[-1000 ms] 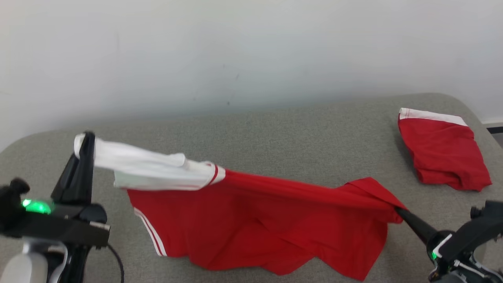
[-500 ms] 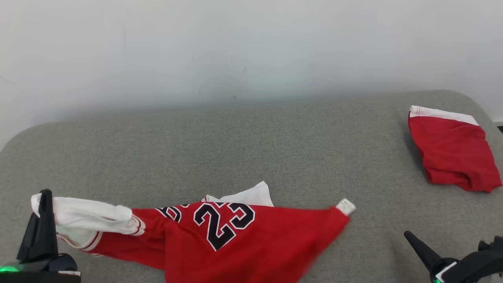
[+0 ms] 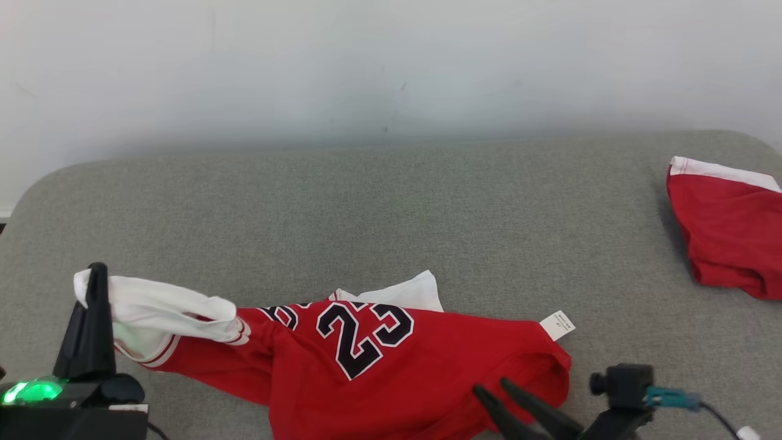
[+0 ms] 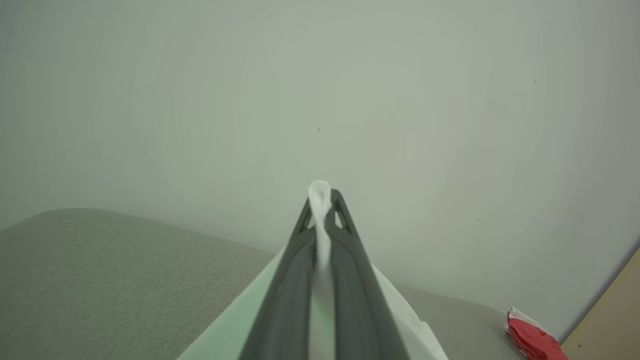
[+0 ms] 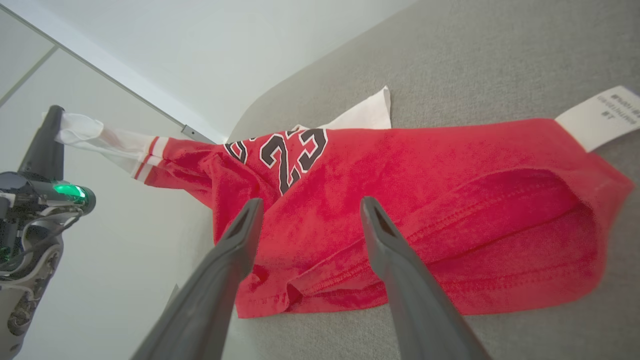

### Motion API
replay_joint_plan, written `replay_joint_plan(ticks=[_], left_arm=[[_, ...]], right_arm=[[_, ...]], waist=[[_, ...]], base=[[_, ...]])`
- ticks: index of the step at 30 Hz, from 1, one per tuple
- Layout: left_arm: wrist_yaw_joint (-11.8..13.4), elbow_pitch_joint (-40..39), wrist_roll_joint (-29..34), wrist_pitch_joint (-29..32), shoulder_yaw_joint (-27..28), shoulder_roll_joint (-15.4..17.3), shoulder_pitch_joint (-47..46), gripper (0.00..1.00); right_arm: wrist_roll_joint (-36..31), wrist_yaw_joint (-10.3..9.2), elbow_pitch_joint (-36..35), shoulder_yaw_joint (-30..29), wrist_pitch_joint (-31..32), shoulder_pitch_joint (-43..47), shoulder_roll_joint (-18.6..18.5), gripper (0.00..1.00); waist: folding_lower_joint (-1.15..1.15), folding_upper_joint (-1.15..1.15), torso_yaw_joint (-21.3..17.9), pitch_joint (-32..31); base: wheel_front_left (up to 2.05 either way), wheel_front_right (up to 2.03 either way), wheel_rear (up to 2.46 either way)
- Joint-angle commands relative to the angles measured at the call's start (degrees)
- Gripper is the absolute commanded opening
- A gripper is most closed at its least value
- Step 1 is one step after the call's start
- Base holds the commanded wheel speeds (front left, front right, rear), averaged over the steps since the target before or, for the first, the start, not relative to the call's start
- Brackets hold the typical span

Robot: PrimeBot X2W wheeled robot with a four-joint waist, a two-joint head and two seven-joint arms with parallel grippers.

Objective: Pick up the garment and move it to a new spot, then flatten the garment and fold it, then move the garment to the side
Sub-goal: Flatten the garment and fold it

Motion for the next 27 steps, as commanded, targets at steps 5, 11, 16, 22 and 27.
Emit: replay_joint_plan(ticks=[5,11,16,22,27], left_arm=[[-0.56,0.49,0.63,-0.8,-2.36,-0.47,-2.31,0.0],[-0.52,0.37,1.27,-1.68,-3.53,-1.17,-2.39,0.0],[-0.61,1.29,2.14,-1.95,-4.98,-0.88,-1.33,0.0],[1.09,5.43,7.19,-2.26,-6.51,0.81,0.32,1.0],[6.09,7.99,14.53,-6.18,-5.58,1.07,3.37,1.0]], right_arm=[[-6.4,0.01,9.37,6.65,-3.54,-3.77,2.04,1.0],[-15.14,0.01,22.02,5.64,-10.73,-5.41,4.21,1.0],[-15.41,0.01,23.77,5.71,-12.76,-5.49,5.24,1.0],[-14.85,0.01,23.8,6.16,-14.07,-6.02,5.66,1.0],[-15.2,0.01,23.62,5.8,-15.44,-4.84,5.94,1.0]], waist=[[0.0,0.0,1.4,0.9],[0.0,0.0,2.09,0.8],[0.0,0.0,2.11,1.02],[0.0,0.0,1.27,1.34],[0.0,0.0,0.48,0.81]], base=[[0.0,0.0,0.0],[0.0,0.0,0.0],[0.0,0.0,0.0],[0.0,0.0,0.0],[0.0,0.0,0.0]])
